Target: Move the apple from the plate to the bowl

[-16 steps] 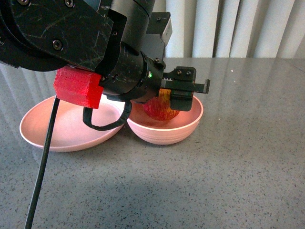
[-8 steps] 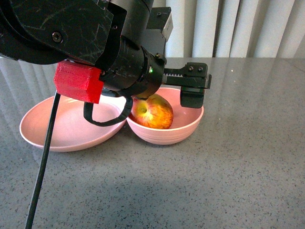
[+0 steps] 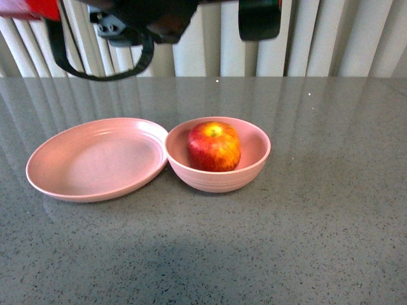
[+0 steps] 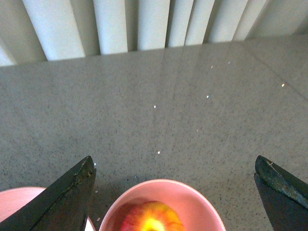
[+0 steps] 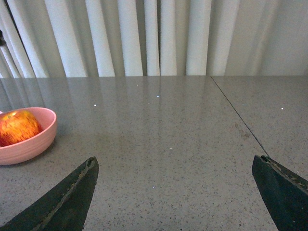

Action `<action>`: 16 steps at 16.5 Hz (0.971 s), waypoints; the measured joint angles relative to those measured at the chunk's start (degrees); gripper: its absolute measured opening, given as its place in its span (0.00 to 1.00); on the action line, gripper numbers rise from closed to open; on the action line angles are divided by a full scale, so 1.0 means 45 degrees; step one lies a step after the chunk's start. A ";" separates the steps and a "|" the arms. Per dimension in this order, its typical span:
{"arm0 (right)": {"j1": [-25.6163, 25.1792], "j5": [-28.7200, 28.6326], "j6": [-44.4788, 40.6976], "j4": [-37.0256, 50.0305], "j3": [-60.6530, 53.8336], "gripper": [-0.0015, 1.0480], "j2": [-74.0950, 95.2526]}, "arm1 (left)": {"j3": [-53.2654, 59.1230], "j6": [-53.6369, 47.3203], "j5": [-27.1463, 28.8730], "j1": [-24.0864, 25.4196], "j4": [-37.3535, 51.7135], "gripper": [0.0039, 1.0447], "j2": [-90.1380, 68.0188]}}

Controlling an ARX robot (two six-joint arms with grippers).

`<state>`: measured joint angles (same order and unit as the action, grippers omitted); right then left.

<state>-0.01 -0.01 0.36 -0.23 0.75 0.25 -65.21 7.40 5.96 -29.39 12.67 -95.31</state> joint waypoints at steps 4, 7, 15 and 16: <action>0.0000 0.0000 0.0000 0.0000 0.0000 0.94 0.0000 | 0.2195 -0.0097 0.0461 0.1413 0.0719 0.94 0.3910; 0.0000 0.0000 -0.0005 0.0000 0.0000 0.94 0.0000 | 0.3808 -0.0670 0.0083 0.3623 0.0393 0.94 0.7276; 0.0000 0.0000 -0.0005 0.0000 0.0000 0.94 0.0000 | 1.0452 -0.1418 -0.1311 0.6518 0.2375 0.12 1.1914; 0.0000 0.0000 -0.0005 0.0000 0.0000 0.94 0.0000 | 1.0865 -0.1418 -0.1302 0.6518 0.2516 0.02 1.2288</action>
<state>-0.01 -0.01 0.34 -0.23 0.75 0.25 -16.32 1.02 0.10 -0.05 23.99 -40.01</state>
